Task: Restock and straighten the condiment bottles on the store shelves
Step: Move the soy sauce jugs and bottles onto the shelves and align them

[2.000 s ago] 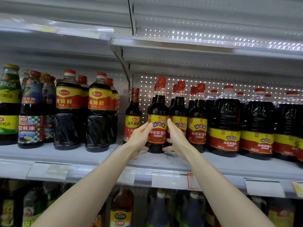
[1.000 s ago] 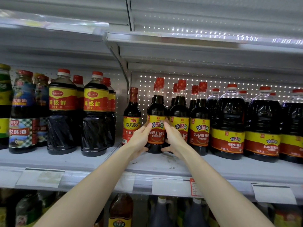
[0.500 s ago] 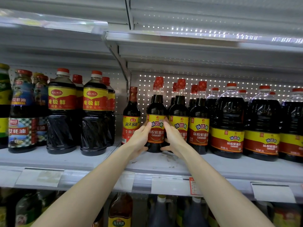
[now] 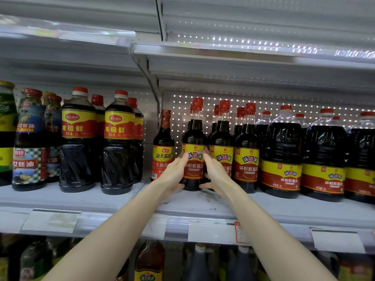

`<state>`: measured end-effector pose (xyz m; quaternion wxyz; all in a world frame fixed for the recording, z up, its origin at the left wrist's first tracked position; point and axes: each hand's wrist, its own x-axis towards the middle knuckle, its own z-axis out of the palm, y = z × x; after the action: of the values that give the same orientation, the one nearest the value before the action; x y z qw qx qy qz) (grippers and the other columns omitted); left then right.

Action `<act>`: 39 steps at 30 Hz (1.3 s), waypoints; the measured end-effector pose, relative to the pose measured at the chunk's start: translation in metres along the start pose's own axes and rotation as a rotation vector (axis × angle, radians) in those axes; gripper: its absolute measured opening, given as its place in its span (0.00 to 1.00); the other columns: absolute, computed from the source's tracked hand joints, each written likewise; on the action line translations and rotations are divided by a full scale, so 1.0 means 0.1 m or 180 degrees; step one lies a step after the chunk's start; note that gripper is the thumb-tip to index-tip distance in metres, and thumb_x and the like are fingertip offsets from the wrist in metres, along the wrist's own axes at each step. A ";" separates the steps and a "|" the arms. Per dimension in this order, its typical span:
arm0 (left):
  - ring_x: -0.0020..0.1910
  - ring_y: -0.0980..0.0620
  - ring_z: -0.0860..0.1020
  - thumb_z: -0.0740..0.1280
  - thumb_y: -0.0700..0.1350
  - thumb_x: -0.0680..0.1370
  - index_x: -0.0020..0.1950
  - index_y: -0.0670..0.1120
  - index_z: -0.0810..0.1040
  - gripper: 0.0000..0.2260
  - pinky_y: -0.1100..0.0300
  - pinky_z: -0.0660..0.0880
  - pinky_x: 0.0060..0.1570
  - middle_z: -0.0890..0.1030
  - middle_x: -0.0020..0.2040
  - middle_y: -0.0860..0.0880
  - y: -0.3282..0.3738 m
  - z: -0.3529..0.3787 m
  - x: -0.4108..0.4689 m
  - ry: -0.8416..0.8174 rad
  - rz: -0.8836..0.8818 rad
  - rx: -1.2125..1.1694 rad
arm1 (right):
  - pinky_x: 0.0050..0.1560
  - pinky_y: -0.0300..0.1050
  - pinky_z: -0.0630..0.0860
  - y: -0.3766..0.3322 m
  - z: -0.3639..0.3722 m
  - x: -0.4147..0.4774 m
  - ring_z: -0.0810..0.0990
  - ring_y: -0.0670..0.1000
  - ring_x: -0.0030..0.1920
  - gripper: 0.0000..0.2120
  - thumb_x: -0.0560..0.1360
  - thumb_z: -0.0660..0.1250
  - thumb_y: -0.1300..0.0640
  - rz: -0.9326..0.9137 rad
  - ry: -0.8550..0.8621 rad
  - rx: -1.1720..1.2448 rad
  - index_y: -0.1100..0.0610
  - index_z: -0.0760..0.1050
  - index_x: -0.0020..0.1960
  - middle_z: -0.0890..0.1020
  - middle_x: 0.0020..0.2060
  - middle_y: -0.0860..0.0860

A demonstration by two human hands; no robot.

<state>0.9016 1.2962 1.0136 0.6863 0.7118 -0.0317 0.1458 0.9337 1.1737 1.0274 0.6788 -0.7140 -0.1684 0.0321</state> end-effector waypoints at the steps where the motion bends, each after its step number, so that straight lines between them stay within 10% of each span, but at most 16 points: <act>1: 0.70 0.44 0.68 0.54 0.59 0.82 0.75 0.49 0.63 0.25 0.40 0.65 0.68 0.69 0.72 0.47 0.00 0.00 0.00 0.0003 -0.0008 -0.0003 | 0.60 0.62 0.72 0.00 0.00 0.00 0.69 0.59 0.69 0.25 0.82 0.53 0.42 -0.0020 -0.0006 -0.0009 0.53 0.62 0.74 0.71 0.70 0.55; 17: 0.66 0.45 0.72 0.55 0.60 0.81 0.74 0.47 0.65 0.25 0.38 0.67 0.67 0.73 0.68 0.48 0.16 -0.03 -0.14 0.0075 0.0074 0.0191 | 0.63 0.59 0.70 -0.12 -0.07 -0.21 0.67 0.57 0.71 0.25 0.82 0.52 0.42 -0.0264 0.0129 -0.0296 0.52 0.60 0.75 0.67 0.73 0.52; 24: 0.49 0.59 0.74 0.54 0.54 0.83 0.70 0.48 0.70 0.19 0.65 0.69 0.40 0.76 0.59 0.51 0.25 0.00 -0.52 0.0296 0.0489 0.0462 | 0.61 0.57 0.72 -0.15 -0.25 -0.62 0.68 0.56 0.71 0.24 0.82 0.54 0.42 -0.0477 0.0364 -0.0514 0.47 0.60 0.76 0.66 0.74 0.50; 32: 0.66 0.50 0.72 0.61 0.56 0.81 0.74 0.49 0.66 0.23 0.49 0.70 0.66 0.73 0.69 0.49 0.42 0.24 -1.21 0.0531 0.0711 0.0664 | 0.58 0.51 0.75 -0.23 -0.57 -1.29 0.73 0.53 0.66 0.24 0.79 0.61 0.44 -0.0767 0.0397 -0.0406 0.50 0.67 0.73 0.72 0.69 0.49; 39: 0.63 0.50 0.74 0.63 0.55 0.79 0.72 0.52 0.68 0.21 0.52 0.72 0.62 0.75 0.64 0.48 0.26 0.82 -2.14 0.0621 0.0676 0.0616 | 0.55 0.46 0.74 0.01 -1.07 -2.19 0.78 0.50 0.57 0.23 0.79 0.63 0.45 -0.0746 0.0264 -0.0385 0.52 0.69 0.71 0.77 0.63 0.50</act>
<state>0.7038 1.1806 0.9834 0.5951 0.7497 -0.0257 0.2882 0.7576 1.0087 0.9948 0.6400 -0.7298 -0.2241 -0.0872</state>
